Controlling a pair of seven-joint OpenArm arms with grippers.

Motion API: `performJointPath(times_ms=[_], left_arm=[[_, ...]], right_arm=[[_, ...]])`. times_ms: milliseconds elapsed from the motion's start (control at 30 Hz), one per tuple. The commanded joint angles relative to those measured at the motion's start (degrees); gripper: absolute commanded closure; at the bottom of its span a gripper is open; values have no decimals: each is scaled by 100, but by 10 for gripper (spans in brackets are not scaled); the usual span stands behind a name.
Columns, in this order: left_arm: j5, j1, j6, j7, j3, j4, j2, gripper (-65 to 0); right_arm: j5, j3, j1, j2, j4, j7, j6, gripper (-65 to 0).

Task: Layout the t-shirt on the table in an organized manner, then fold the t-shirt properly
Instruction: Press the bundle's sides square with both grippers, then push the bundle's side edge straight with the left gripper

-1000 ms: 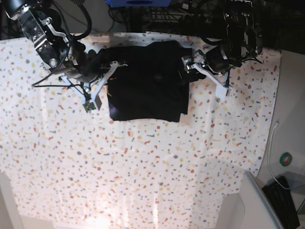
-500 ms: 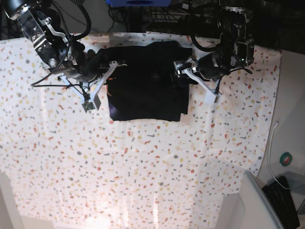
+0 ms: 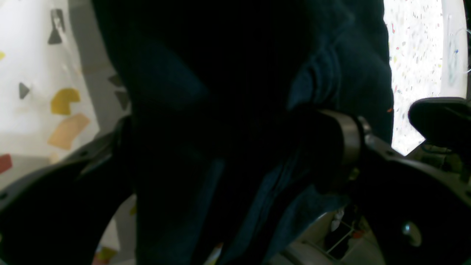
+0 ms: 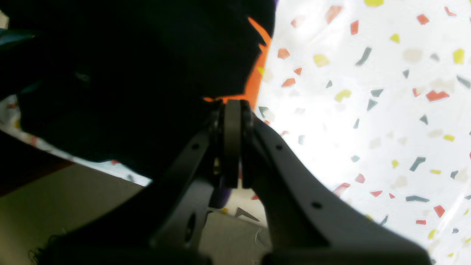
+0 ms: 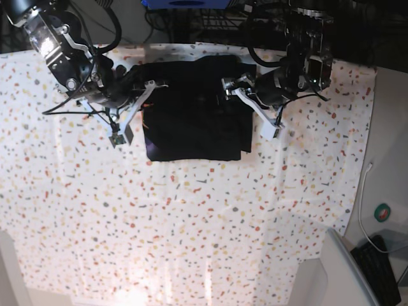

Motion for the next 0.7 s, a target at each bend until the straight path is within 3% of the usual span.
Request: performJointPath(times_ms=[0,133,167,267,367,400,500,667], left_arm=[[17,-21,-16,70,77,33,41,-571],[17,-135,-7,70,95,-319,49,-559],[17,-162,-7,70,86,-442,41,-528],[17,-276,-7,70,95,-714,41,-316],[26,-373,2,88,104,-758,41,-53],[26,-390,2,88,104,-750,41,0],[34,-654,2,255,209,-758,-197,0],[34,-1551,19,808,1273,-758,-1023,0]], right_arm=[[10,23,66,28,76,78,33,0],[10,23,66,19,67,78,33,0],[10,23,66,19,67,78,33,0],[10,31,66,19,67,78,33,0],[10,66,66,36,67,183,33,0],[10,75,66,63,67,289,33,0],[10,84,66,80,49,420,33,0],[10,339,75,72,49,429,33,0]])
